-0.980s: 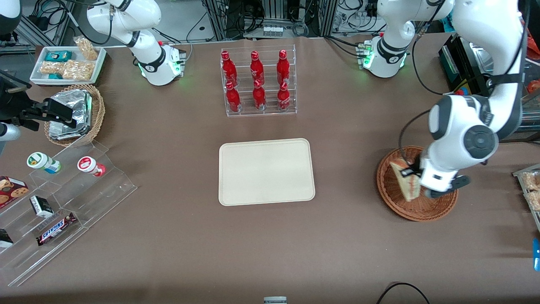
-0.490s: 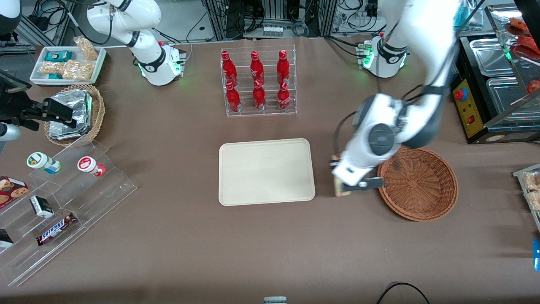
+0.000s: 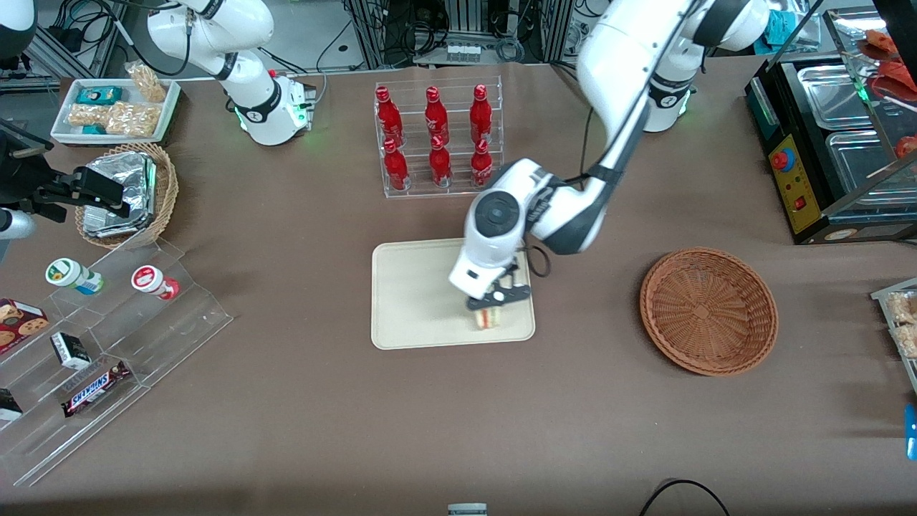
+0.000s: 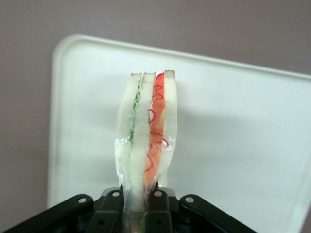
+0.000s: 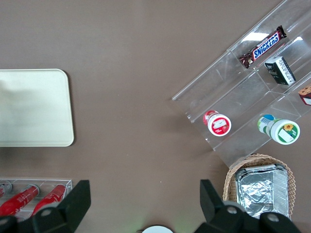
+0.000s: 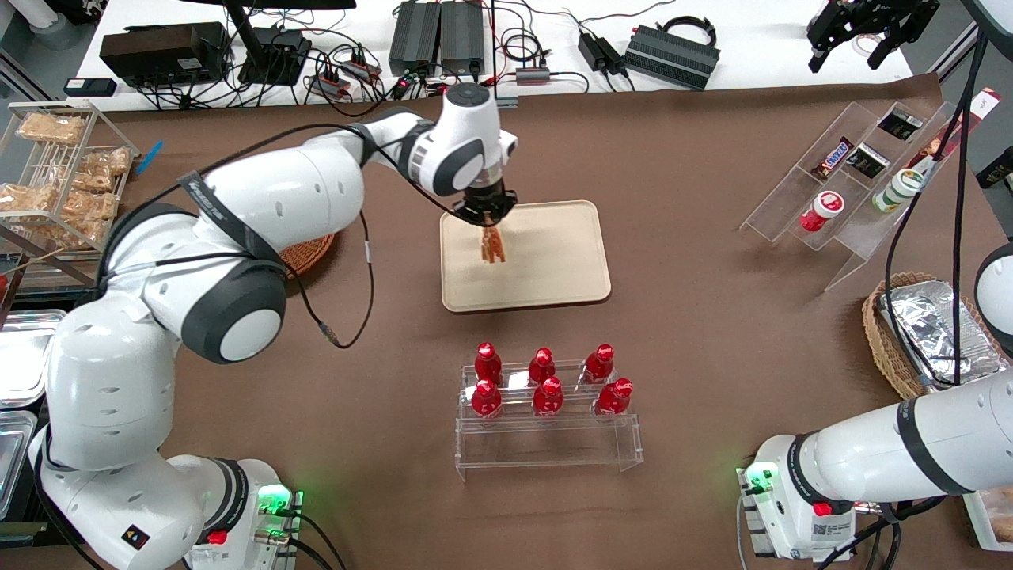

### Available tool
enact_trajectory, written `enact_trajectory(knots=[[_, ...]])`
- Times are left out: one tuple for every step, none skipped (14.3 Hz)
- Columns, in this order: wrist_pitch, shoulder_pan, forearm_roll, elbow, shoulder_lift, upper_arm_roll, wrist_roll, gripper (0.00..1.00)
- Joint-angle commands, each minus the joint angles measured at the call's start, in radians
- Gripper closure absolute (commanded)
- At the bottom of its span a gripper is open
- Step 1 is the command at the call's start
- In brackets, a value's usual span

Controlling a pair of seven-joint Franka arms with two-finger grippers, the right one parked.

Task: Place sandwich from basket to tray
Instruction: 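Carry the sandwich with the left gripper over the cream tray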

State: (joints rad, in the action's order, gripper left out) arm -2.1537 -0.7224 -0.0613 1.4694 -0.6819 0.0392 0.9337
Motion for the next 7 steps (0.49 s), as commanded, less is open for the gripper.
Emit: enact_trajectory(knots=[[-0.003, -0.061, 0.006, -0.101, -0.080, -0.018, 0.065, 1.00], [-0.005, -0.080, 0.012, -0.113, -0.096, -0.019, 0.074, 1.00], [-0.006, -0.084, 0.018, -0.116, -0.103, -0.019, 0.080, 1.00], [-0.009, -0.086, 0.026, -0.118, -0.108, -0.019, 0.083, 1.00], [-0.021, -0.092, 0.034, -0.119, -0.110, -0.019, 0.085, 0.99], [-0.029, -0.097, 0.035, -0.119, -0.117, -0.019, 0.085, 0.99], [-0.031, -0.100, 0.038, -0.118, -0.122, -0.019, 0.088, 0.97]])
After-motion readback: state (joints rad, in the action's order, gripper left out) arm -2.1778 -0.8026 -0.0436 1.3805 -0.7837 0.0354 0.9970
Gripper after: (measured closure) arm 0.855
